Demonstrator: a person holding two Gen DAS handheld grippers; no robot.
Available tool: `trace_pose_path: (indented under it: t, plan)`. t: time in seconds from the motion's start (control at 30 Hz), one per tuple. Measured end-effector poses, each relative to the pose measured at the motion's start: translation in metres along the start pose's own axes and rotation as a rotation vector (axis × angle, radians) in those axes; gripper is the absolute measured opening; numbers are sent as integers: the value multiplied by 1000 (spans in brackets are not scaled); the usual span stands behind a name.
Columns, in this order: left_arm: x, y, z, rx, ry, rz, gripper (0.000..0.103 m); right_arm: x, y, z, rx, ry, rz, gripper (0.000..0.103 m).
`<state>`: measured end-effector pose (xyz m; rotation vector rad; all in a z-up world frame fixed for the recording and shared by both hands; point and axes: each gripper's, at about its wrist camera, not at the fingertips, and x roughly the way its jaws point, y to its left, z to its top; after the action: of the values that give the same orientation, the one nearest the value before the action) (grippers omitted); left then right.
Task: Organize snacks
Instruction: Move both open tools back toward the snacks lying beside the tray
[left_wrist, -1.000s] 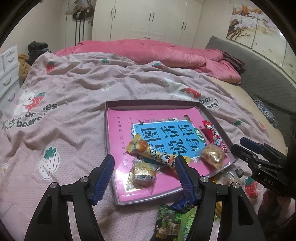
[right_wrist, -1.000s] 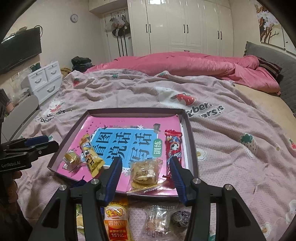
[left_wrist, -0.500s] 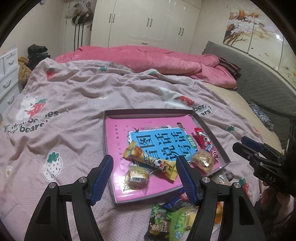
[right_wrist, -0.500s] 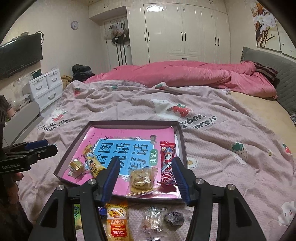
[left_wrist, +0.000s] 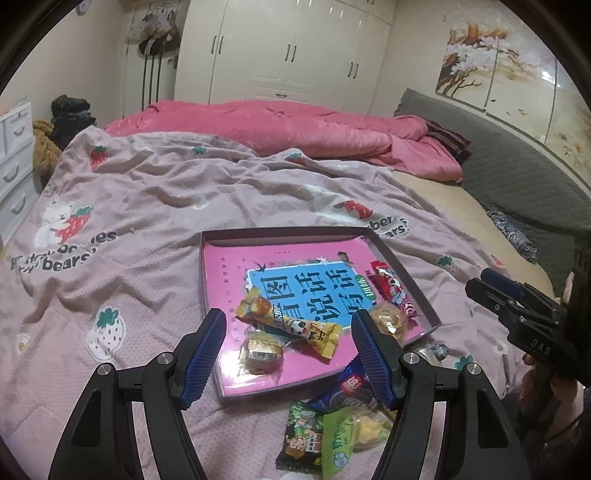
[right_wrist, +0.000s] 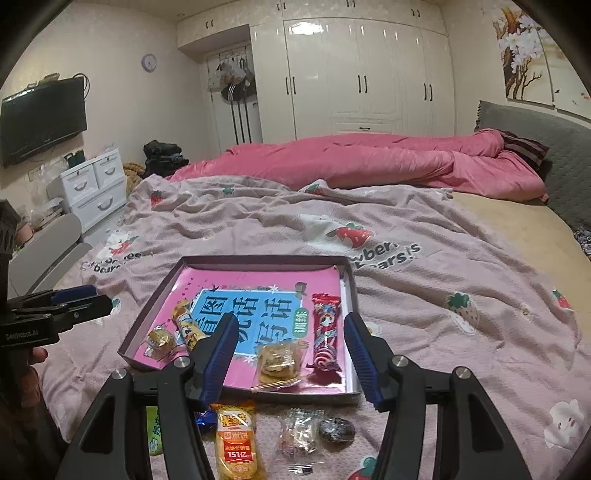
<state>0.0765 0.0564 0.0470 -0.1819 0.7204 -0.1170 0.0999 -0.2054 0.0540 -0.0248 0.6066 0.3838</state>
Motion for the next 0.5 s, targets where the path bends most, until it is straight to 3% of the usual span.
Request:
trace_pose_path:
  t: [0.5]
  plan:
    - [-15, -13, -2, 27, -6, -17, 72, -20, -7, -3, 14, -25, -5, 60]
